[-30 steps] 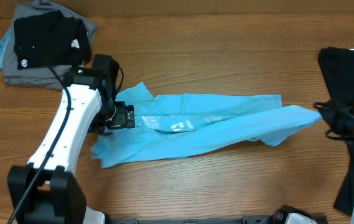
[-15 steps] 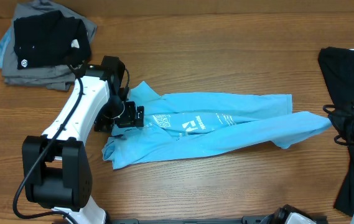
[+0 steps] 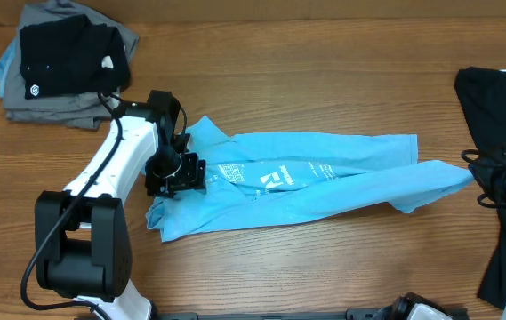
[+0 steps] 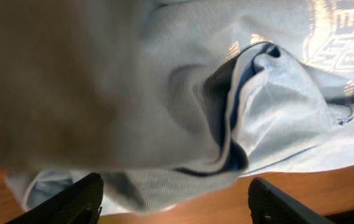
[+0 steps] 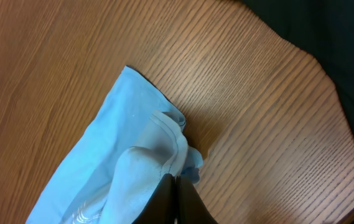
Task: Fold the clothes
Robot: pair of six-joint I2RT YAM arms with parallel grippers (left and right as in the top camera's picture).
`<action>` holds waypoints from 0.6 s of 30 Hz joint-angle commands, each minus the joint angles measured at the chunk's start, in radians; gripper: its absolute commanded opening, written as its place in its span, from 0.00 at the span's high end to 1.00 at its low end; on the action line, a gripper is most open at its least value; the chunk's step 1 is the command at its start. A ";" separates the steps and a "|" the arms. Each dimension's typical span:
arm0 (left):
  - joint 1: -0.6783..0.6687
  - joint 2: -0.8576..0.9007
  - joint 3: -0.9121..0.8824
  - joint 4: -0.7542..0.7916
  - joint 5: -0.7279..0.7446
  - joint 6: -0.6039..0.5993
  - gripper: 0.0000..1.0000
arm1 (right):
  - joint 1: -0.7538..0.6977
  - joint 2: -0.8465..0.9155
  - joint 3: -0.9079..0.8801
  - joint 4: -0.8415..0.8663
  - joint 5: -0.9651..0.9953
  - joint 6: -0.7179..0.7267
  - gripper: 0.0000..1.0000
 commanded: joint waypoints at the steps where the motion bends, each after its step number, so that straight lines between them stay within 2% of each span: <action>1: -0.006 0.011 -0.013 0.021 0.024 0.011 0.23 | -0.003 -0.013 0.029 0.000 -0.006 -0.007 0.96; 6: -0.008 0.011 -0.013 0.048 0.024 0.008 0.34 | -0.003 -0.014 0.029 -0.001 -0.006 -0.007 0.96; 13: -0.009 0.011 -0.023 0.060 0.025 -0.006 0.56 | -0.003 -0.013 0.029 -0.001 -0.006 -0.007 0.96; 15: -0.008 0.011 -0.025 0.060 0.024 -0.008 0.68 | -0.003 -0.013 0.029 -0.001 -0.006 -0.007 0.96; 16: -0.008 0.011 -0.024 0.059 0.024 -0.008 0.96 | -0.003 -0.013 0.029 -0.001 -0.006 -0.007 0.96; 18: -0.008 0.011 -0.021 0.055 0.024 -0.008 0.96 | -0.003 -0.013 0.029 -0.002 -0.006 -0.007 0.96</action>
